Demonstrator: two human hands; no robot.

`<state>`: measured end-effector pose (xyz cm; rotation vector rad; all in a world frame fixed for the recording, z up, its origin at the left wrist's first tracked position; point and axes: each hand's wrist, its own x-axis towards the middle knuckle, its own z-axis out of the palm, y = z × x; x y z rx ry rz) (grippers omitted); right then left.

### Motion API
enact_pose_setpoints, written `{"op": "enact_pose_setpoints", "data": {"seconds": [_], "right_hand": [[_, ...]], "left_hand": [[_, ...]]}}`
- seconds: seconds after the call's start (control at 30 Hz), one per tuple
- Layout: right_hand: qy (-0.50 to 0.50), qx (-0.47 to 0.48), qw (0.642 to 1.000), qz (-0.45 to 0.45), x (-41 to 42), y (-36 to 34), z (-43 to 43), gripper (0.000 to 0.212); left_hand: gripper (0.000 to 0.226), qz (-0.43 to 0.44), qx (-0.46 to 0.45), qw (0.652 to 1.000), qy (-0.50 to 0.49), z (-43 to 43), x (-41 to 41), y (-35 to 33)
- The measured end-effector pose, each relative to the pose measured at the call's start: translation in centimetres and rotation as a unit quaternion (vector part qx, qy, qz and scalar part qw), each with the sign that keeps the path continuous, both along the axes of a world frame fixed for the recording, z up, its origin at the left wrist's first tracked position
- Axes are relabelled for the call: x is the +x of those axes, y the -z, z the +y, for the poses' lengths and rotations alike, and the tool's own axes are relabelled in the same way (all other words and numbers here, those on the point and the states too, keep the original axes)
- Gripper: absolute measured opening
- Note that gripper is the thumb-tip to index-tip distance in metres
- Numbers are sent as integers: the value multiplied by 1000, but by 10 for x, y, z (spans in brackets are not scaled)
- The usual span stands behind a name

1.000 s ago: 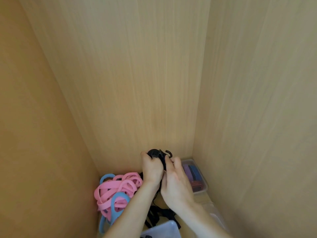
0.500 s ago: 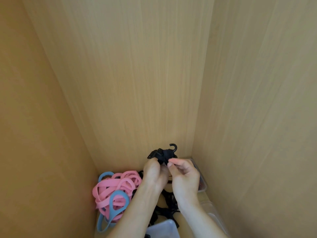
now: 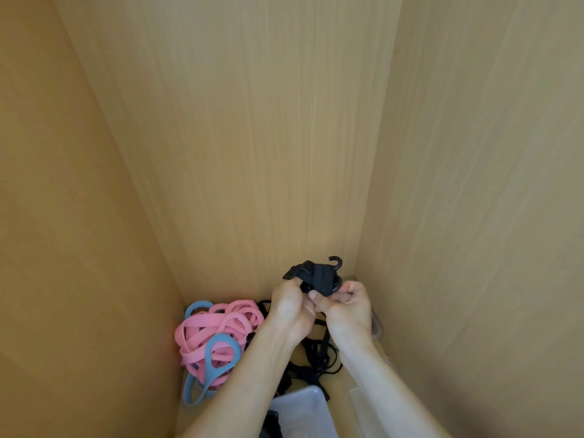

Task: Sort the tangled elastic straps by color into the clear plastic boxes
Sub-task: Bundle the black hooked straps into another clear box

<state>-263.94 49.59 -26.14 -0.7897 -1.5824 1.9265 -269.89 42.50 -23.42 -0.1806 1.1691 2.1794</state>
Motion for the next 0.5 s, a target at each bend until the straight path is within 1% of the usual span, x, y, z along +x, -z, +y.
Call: {"op": "enact_pose_setpoints", "data": {"seconds": [0.07, 0.1, 0.2, 0.23, 0.27, 0.33, 0.4, 0.43, 0.47, 0.5], "right_hand": [[6, 7, 1000, 7, 4, 1, 1, 48], [4, 33, 999, 13, 7, 2, 2, 55], [-30, 165, 985, 25, 15, 4, 7, 89], [-44, 204, 977, 31, 18, 5, 10, 94], [-57, 241, 968, 37, 19, 6, 12, 92], [-77, 325, 942, 40, 23, 7, 17, 75], [-92, 412, 906, 25, 26, 11, 21, 60], [-99, 440, 893, 18, 27, 13, 22, 57], [-106, 449, 887, 13, 28, 15, 23, 56], [-113, 444, 889, 8, 28, 17, 23, 58]], "left_hand": [[34, 21, -7, 1000, 6, 1, 3, 1], [34, 28, -8, 1000, 7, 1, 4, 3], [31, 47, -6, 999, 23, 0, 6, 9], [29, 57, -7, 998, 33, 0, 7, 10], [26, 68, -11, 997, 44, -2, 8, 11], [25, 90, -28, 993, 64, -5, 11, 14], [26, 102, -55, 991, 71, -7, 12, 18], [26, 102, -68, 990, 71, -9, 13, 21], [26, 101, -82, 989, 71, -11, 13, 25], [26, 99, -94, 988, 73, -13, 13, 29]]}}
